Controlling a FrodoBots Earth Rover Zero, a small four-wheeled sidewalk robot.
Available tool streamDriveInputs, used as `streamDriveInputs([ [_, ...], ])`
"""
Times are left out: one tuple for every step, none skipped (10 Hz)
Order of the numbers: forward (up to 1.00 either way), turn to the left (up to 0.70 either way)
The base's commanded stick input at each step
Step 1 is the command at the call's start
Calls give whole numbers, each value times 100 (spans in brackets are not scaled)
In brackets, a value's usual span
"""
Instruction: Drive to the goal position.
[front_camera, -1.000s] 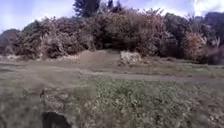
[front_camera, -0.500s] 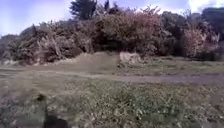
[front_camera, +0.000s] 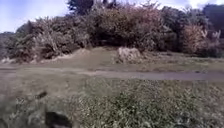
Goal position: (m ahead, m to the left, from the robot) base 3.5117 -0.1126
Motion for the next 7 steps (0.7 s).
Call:
streamDriveInputs([
  [70,0],
  [70,0],
  [70,0],
  [70,0],
  [70,0],
  [70,0],
  [70,0],
])
